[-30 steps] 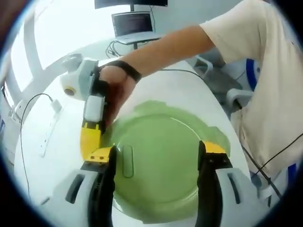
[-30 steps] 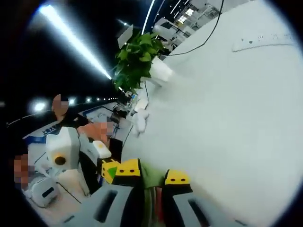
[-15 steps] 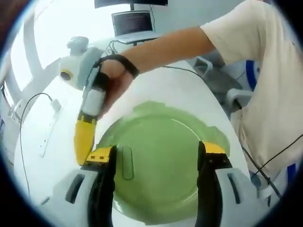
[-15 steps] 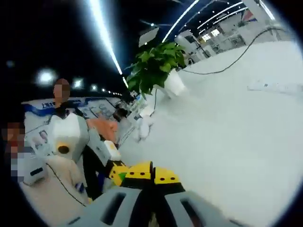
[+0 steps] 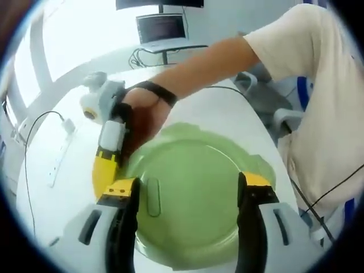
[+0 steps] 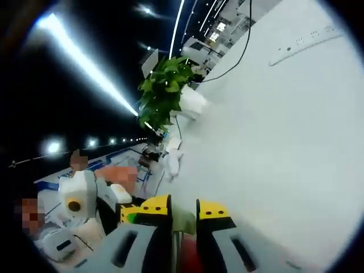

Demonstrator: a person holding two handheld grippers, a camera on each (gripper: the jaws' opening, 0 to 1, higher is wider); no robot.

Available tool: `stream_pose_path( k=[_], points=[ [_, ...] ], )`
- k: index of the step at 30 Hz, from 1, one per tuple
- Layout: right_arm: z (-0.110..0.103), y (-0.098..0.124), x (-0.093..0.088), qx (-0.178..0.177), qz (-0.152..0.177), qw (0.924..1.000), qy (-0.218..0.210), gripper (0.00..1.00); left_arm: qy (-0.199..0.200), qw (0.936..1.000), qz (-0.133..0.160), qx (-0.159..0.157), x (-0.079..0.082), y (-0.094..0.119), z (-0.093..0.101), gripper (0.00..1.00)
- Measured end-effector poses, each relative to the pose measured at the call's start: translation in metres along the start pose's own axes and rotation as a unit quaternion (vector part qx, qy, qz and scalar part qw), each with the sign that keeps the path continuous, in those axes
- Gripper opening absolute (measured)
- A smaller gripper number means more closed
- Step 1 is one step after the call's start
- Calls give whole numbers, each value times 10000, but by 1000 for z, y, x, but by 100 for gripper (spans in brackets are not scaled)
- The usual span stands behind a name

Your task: Open container latches remove lid place lid upside down on tabletop take tomato from container place on tabletop

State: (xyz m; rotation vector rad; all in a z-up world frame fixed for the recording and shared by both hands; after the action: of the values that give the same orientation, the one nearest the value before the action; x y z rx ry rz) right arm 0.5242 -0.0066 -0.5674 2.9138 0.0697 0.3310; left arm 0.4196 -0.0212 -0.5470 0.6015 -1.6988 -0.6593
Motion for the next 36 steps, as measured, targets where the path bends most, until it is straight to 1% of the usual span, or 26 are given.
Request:
stream_pose_path(
  k=[1,2,3,4,5,6,7,9,11,13,15,16,17,19,20,21,22,24,25,28,29,31,32,33,34,36],
  points=[
    [-1,2,3,42,-8,10000,36,11,29,10000,-23,28,-1,1,0,64],
    [-3,1,-6,5,7,9997,251,12,65,9999,-45,63,-1,1,0,65],
    [-3,1,-4,-43,79,9992,393,12,68,9999,-45,74,-1,1,0,65],
    [-2,2,-9,-104,79,9986,510,12,101,9999,-33,99,-2,2,0,65],
    [-2,3,-12,-134,74,9981,596,12,125,9999,-23,111,-2,2,0,65],
    [-4,3,-20,-153,59,9979,623,12,130,9998,-27,121,-3,3,1,65],
    [-3,5,-19,-140,0,9984,554,12,141,9998,-41,124,-3,4,2,65],
    [0,10,-17,-127,-240,9992,310,12,199,9997,-113,127,-6,8,3,65],
    [1,12,-16,-48,-360,9992,194,13,282,9993,-223,136,-10,12,4,64],
    [3,12,-14,6,-401,9991,122,13,400,9986,-275,194,-12,15,3,62],
    [2,13,-15,145,-400,9991,16,15,398,9986,-287,175,-13,16,4,62],
    [0,12,-18,189,-409,9990,-65,17,382,9987,-293,162,-14,17,4,62],
    [0,12,-18,190,-408,9990,-60,18,366,9988,-287,145,-14,17,4,62],
    [0,11,-23,214,-423,9988,-82,22,316,9991,-242,116,-16,17,5,62],
    [-1,9,-28,208,-436,9988,-83,22,265,9994,-218,93,-17,17,6,64],
    [1,9,-34,123,-569,9983,-71,22,245,9995,-194,82,-17,18,7,64],
    [2,8,-36,109,-602,9981,-10,22,256,9995,-171,93,-18,18,6,64],
    [3,6,-40,100,-733,9973,-43,22,249,9996,-123,100,-19,18,6,64],
    [2,4,-40,120,-750,9971,-41,22,233,9996,-101,100,-19,18,6,64],
    [4,4,-28,167,-678,9975,-126,21,224,9997,6,104,-20,19,7,64],
    [5,3,-27,163,-663,9975,-156,20,213,9997,47,112,-21,19,7,64],
    [6,3,-27,195,-689,9969,-319,19,189,9997,109,108,-22,19,7,64],
    [6,3,-27,193,-715,9958,-544,19,190,9997,124,115,-22,19,7,64],
    [7,3,-26,197,-708,9959,-533,18,183,9997,127,116,-22,19,8,64],
    [7,3,-26,173,-712,9954,-624,18,180,9997,128,117,-22,19,8,64],
    [7,3,-26,151,-743,9926,-954,16,164,9997,114,113,-22,19,7,64]
  ],
)
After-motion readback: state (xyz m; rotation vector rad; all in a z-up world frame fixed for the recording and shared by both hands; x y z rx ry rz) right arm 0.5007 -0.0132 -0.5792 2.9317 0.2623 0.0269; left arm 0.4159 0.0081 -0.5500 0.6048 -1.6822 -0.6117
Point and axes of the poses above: the point that each gripper's makers call its tool centre point, and the gripper's own axes: y roughly backward along the fingers, z roughly to its right, x roughly out of its top, the point moved 2 cm from there along y, roughly backward along the fingers, and after that the axes turned 11 degrees about -y, right-handed, at the moved point
